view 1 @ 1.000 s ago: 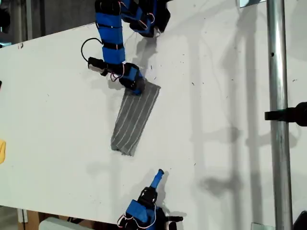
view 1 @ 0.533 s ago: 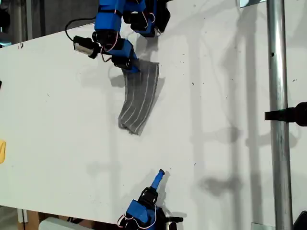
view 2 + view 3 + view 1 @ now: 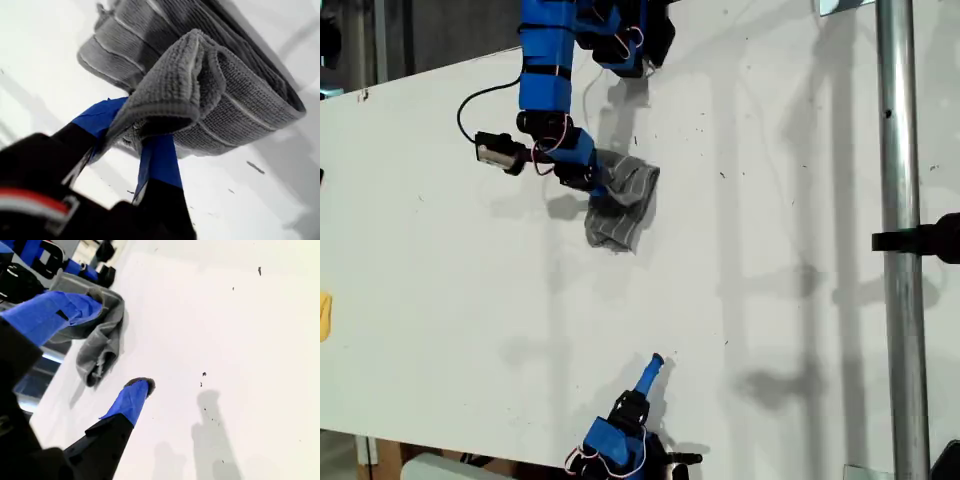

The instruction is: Grasp corners of a towel and fold twice.

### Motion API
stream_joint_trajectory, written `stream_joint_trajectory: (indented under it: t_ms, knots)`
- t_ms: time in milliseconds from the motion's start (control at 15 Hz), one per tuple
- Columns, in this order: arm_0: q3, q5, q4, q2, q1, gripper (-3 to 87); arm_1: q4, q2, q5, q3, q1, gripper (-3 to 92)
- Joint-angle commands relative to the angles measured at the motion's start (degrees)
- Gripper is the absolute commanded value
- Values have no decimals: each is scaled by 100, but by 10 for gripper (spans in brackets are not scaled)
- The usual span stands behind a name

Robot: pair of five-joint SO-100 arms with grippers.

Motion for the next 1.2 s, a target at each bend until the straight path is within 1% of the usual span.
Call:
stream_joint_trajectory:
  t_ms: [0, 133, 200, 267, 333, 400, 467, 533, 600, 733, 800, 867, 933, 1000, 1067, 1133]
  knots:
    - [-176, -44, -53, 53, 35, 289, -606, -694, -211, -1151, 26, -2]
    - [-193, -44, -44, 53, 53, 289, -1160, -1090, -220, -1283, -44, -2]
    - [-185, -44, -44, 53, 53, 291, -1767, -1107, -448, -1222, -53, 17]
    - [-167, -44, -44, 53, 44, 295, -2417, -976, -413, -1222, -62, 218]
    - [-158, -44, -70, 53, 35, 299, -3604, -642, -949, -1028, -62, 515]
    - [-149, -35, -70, 53, 26, 302, -4263, -404, -1459, -1125, -62, 525]
    - [-149, -18, -79, 53, 26, 305, -4148, -229, -1898, -1564, -62, 525]
    - [-141, -9, -88, 53, 18, 305, -3894, -18, -2145, -1846, -44, 525]
    - [-132, -9, -97, 53, 0, 307, -3691, 202, -2241, -1872, -18, 525]
    - [-123, 53, -114, 53, -79, 309, -3234, 369, -2109, -1661, 97, 525]
    - [-79, 44, -114, 53, -105, 309, -3199, 677, -1986, -1204, 176, 511]
    - [44, -62, -114, 53, -141, 312, -2944, 1169, -2004, -677, 211, 416]
    - [185, -211, -97, 53, -176, 311, -2602, 1846, -1986, 26, 229, 231]
    - [343, -325, -114, 53, -211, 297, -1942, 2610, -1591, 782, 229, -2]
    - [439, -290, -114, 44, -272, 261, -1213, 3498, -1107, 1652, 211, -2]
    - [439, -281, -9, 44, -352, 233, -738, 4447, -615, 2628, 132, -2]
